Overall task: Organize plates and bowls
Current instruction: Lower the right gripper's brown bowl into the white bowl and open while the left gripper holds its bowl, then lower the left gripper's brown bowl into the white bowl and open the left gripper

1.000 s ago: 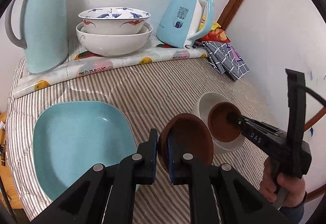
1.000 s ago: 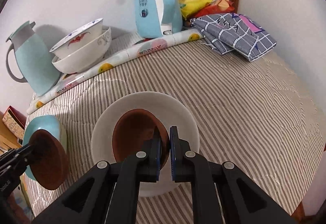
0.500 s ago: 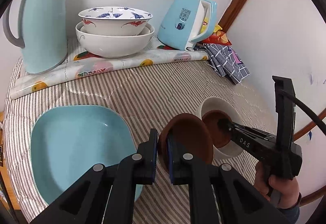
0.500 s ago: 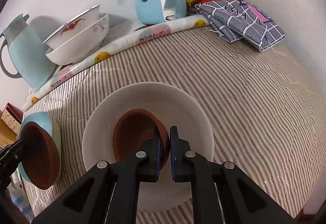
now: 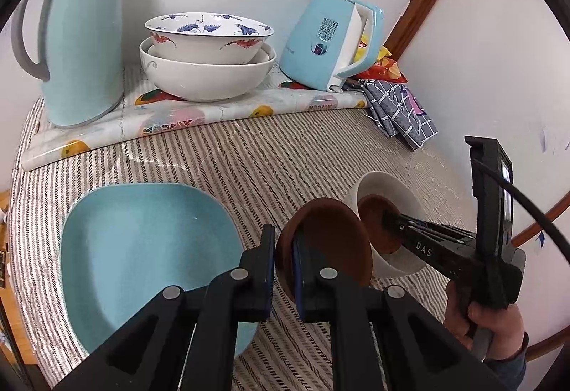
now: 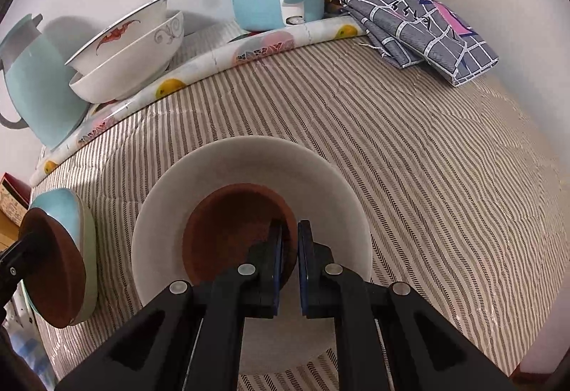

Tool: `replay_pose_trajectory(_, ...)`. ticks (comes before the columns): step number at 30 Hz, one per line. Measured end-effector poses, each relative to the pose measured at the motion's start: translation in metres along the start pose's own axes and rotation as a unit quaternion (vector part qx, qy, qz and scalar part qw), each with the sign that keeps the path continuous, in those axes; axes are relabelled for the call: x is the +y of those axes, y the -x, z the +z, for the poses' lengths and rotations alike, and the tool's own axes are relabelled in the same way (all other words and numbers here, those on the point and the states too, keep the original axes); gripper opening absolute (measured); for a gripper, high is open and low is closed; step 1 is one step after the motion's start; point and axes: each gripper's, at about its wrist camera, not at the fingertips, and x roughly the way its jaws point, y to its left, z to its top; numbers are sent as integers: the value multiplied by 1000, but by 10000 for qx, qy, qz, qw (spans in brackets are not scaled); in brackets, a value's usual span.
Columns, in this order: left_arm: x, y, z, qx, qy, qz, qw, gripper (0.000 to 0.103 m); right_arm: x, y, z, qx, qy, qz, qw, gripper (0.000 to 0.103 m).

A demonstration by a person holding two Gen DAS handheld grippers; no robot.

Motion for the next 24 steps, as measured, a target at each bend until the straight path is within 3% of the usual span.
replay_pose_trajectory(8, 5, 2, 0, 8, 56, 25, 10000, 9, 2, 0, 0, 37, 53, -62, 10000, 9)
replay_pose_trajectory(11, 5, 3, -1, 1, 50, 47, 10000, 9, 1, 5, 1, -11, 41, -68, 10000, 15)
replay_pose_trajectory(13, 5, 4, -1, -2, 51, 60, 10000, 9, 0, 9, 0, -66, 56, -46, 10000, 19)
replay_pose_trajectory(24, -15, 14, -1, -41, -131, 122, 9998, 9, -16, 52, -8, -496, -51, 130, 9987, 21)
